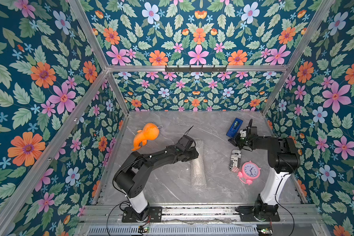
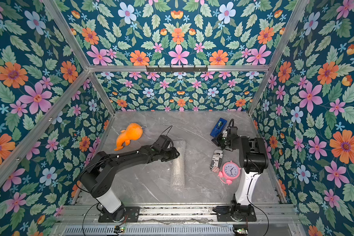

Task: Wrap vases in bubble wrap
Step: Tear off the tape using the Tape Cutter.

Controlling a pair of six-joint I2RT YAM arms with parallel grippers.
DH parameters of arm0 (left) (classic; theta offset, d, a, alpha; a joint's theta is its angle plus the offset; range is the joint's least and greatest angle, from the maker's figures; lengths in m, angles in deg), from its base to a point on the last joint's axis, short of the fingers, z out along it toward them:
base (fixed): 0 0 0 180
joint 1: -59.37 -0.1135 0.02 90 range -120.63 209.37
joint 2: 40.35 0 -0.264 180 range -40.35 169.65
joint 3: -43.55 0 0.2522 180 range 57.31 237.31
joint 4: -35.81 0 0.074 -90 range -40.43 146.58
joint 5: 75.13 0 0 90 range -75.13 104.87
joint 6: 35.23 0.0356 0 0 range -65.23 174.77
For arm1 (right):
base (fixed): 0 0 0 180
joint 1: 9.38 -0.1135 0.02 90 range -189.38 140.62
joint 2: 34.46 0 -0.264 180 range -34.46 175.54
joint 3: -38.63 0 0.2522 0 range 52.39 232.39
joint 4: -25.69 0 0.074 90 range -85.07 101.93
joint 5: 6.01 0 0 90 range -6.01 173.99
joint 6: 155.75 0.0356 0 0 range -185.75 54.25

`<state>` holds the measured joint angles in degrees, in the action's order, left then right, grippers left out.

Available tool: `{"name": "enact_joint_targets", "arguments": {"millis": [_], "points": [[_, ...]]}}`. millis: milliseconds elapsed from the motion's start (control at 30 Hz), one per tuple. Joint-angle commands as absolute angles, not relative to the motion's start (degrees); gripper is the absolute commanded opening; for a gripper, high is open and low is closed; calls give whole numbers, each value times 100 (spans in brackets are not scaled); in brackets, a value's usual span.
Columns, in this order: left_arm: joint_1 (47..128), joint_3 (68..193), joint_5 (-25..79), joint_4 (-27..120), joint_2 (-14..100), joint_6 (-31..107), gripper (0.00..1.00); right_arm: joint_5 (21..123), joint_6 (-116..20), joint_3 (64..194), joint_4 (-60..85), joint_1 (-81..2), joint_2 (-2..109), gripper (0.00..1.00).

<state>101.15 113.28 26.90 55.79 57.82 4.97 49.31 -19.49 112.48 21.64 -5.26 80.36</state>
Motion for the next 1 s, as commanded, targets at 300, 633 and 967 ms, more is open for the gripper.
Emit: {"name": "enact_joint_targets", "arguments": {"millis": [300, 633, 967], "points": [[10102, 11264, 2320, 6298, 5862, 518, 47, 4683, -2772, 10963, 1947, -616, 6839, 0], [10098, 11184, 2335, 6193, 5853, 512, 46, 3452, -3661, 10330, 1206, -1586, 4981, 0], [10103, 11155, 2323, 6105, 5846, 261, 46, 5072, -927, 8600, 2992, -3332, 3715, 0]]}}
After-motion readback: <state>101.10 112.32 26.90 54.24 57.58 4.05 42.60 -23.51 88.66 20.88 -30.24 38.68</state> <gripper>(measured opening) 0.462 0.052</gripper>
